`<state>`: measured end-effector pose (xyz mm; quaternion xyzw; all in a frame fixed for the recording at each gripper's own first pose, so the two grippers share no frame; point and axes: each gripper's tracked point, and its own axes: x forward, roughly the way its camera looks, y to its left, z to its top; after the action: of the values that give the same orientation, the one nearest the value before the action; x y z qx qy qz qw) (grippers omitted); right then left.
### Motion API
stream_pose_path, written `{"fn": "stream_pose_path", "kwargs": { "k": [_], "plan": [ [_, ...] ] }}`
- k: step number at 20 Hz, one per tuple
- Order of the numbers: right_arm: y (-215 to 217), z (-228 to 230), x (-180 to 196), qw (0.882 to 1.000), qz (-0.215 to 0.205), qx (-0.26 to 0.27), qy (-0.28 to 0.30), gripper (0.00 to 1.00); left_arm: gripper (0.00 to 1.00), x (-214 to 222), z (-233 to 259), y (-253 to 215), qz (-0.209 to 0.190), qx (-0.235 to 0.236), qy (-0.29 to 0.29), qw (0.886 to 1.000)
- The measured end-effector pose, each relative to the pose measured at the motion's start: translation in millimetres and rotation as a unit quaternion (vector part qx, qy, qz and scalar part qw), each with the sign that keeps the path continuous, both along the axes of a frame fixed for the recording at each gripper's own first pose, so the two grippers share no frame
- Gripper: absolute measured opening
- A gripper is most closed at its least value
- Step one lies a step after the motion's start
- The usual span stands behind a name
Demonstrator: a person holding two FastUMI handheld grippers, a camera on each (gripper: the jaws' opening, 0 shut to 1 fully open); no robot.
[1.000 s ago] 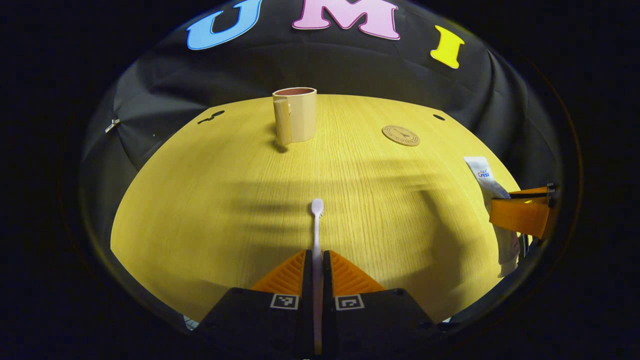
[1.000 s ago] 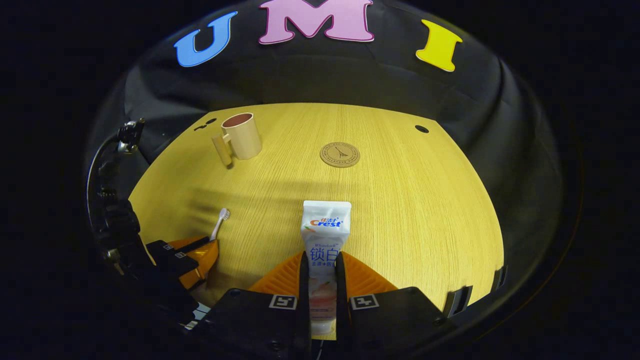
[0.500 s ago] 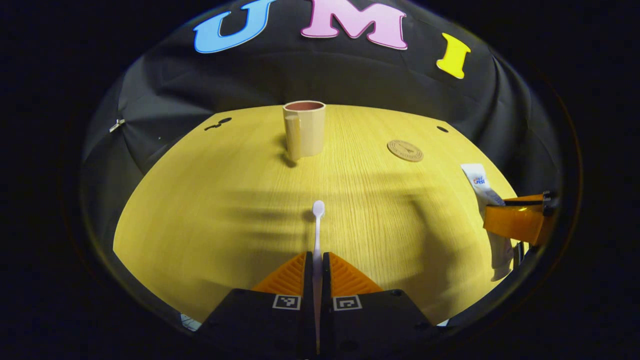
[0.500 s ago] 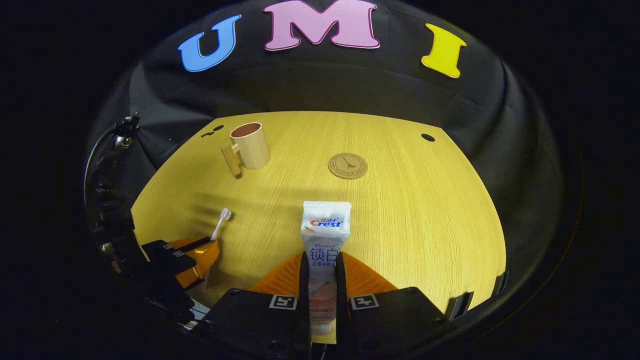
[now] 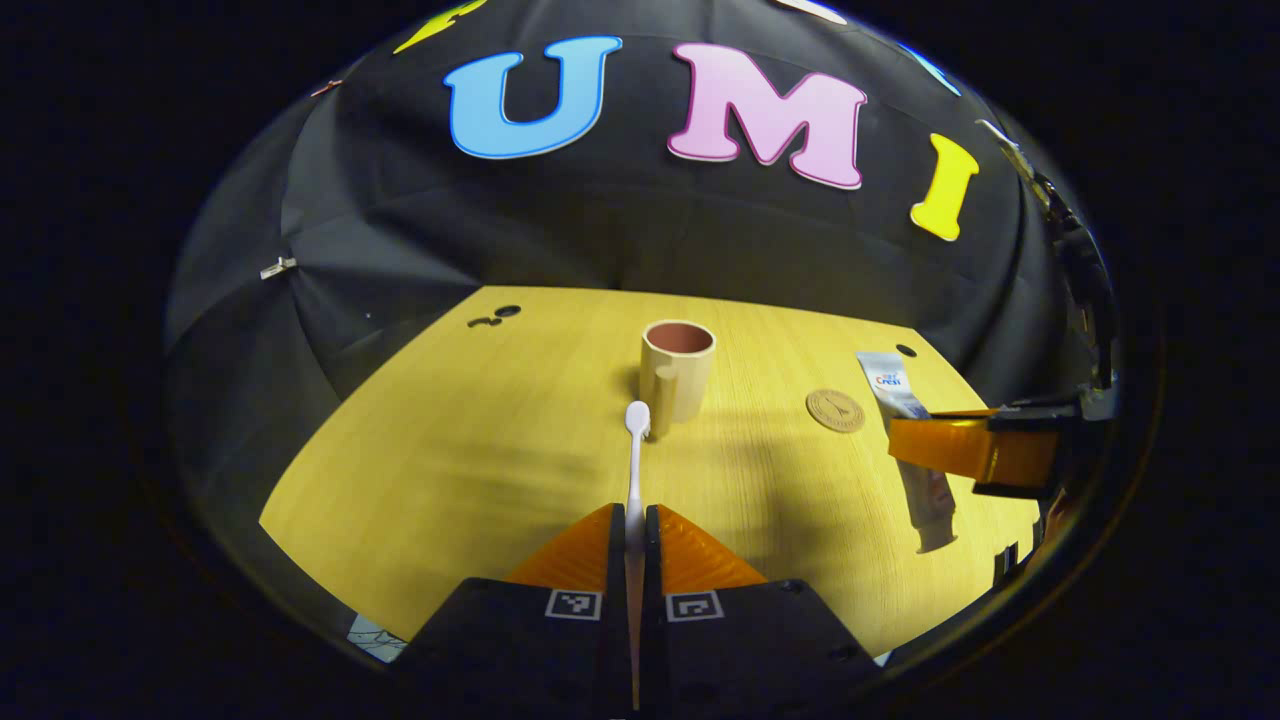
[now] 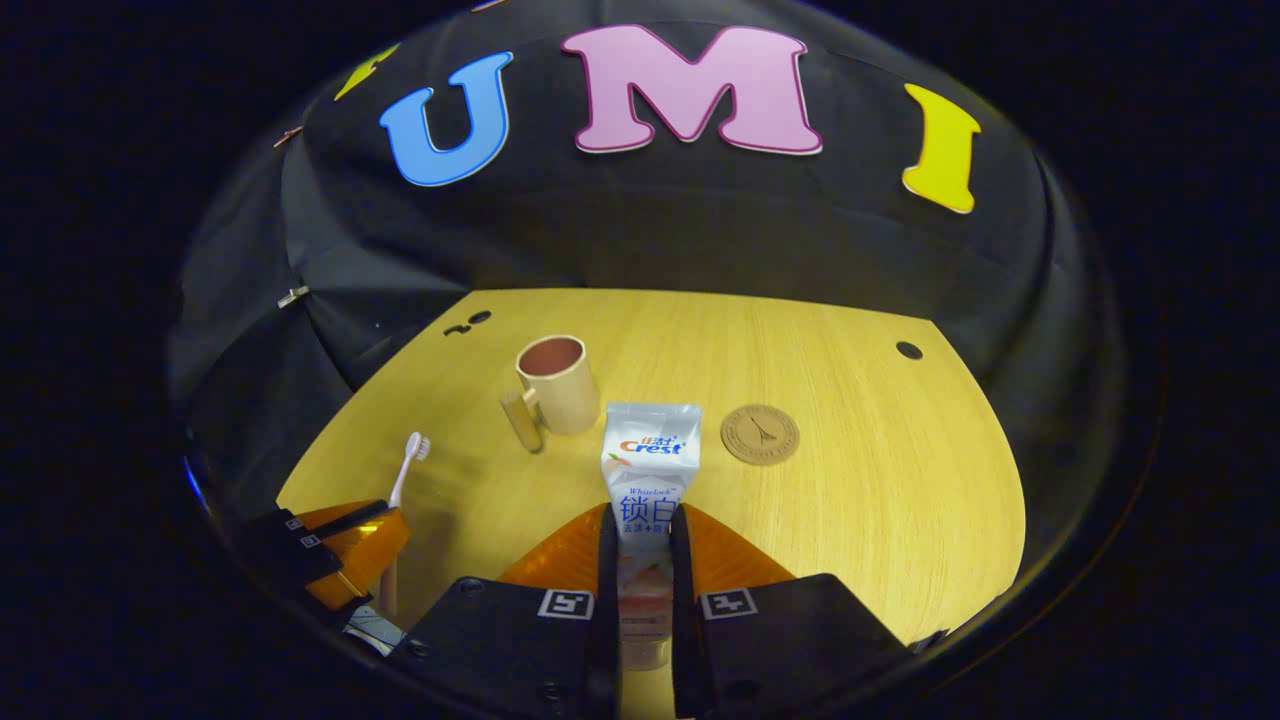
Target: Put the toothbrush and toothpaste on the desktop into the cup, then pick up the cup and place it on the coaster on the desktop.
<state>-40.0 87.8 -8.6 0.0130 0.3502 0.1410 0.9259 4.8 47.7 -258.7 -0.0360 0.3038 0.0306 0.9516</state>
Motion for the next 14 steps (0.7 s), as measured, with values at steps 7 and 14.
{"fn": "stream_pose_path", "kwargs": {
  "k": [7,14],
  "plan": [
    [63,45,89,0.996,0.020,0.027,-0.087,0.23,0.09,18,41,44,0.031,0.006,-0.034,0.999],
    [120,53,158,0.985,0.027,0.049,-0.163,0.23,0.09,24,54,78,0.060,0.013,-0.045,0.997]
  ]
}}
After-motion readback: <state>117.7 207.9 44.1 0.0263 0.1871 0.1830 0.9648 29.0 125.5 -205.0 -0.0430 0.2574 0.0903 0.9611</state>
